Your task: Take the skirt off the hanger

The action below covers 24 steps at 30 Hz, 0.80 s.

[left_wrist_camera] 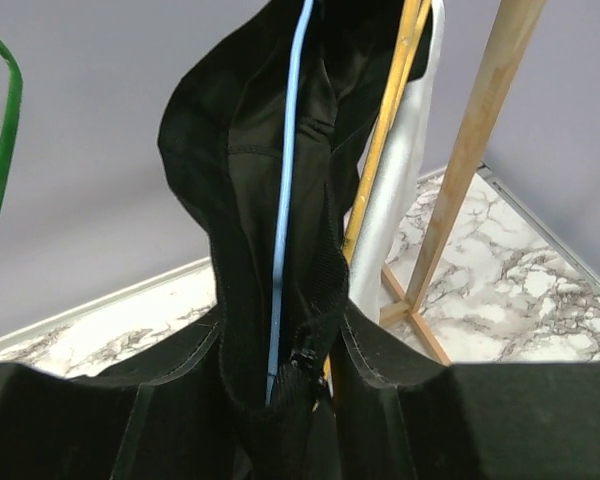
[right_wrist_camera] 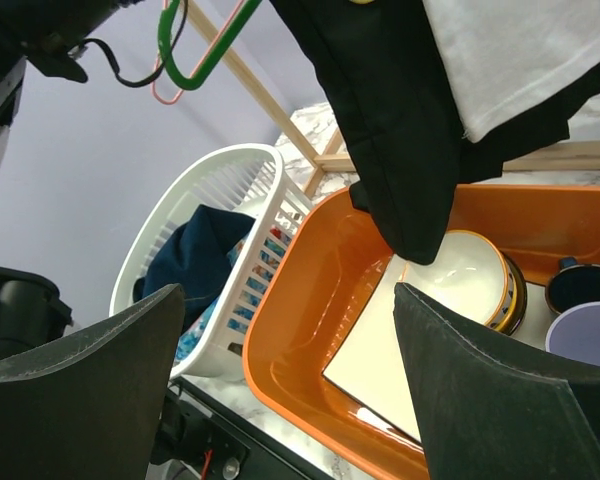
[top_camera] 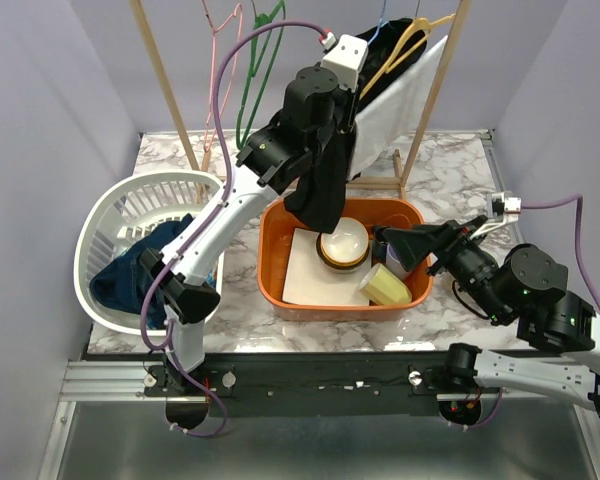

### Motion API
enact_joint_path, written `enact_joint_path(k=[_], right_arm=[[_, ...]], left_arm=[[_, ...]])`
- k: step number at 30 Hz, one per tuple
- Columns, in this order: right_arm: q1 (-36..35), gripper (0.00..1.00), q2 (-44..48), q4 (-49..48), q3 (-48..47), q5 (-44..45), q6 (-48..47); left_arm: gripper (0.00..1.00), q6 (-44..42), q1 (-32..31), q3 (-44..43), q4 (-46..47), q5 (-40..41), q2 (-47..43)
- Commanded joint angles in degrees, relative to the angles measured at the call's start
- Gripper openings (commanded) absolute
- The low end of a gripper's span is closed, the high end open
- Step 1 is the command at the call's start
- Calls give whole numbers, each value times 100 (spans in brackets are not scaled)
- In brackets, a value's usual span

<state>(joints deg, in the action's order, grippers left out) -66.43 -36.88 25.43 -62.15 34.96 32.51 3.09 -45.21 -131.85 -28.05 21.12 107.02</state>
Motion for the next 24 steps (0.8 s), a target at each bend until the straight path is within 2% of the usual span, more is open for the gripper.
enact_joint_path(k=[1, 7, 9, 10, 12, 15, 18, 21, 24], right_arm=[[-27, 92, 155, -117, 159, 195, -87], [-19, 92, 261, -135, 212, 204, -87], [-27, 92, 278, -126, 230, 230, -78], [-27, 92, 287, -117, 238, 222, -78], [-27, 92, 287, -117, 256, 239, -70], [-27, 92, 287, -126, 247, 248, -70], [-27, 92, 278, -144, 256, 257, -87], [-27, 92, 261, -170, 247, 248, -105], [-27, 92, 234, -188, 230, 231, -122]], left_arm=[[49, 7, 56, -464, -253, -109, 310], [50, -10, 162, -781, -245, 6, 618], [44, -2, 197, -763, -175, 14, 644], [34, -10, 197, -754, -139, 14, 644], [30, -28, 197, -693, -43, 23, 636], [31, -37, 188, -701, 19, -38, 688], [38, -54, 197, -675, 45, -214, 723], [39, -46, 197, -649, 72, -407, 767], [24, -63, 197, -675, 46, -513, 820]])
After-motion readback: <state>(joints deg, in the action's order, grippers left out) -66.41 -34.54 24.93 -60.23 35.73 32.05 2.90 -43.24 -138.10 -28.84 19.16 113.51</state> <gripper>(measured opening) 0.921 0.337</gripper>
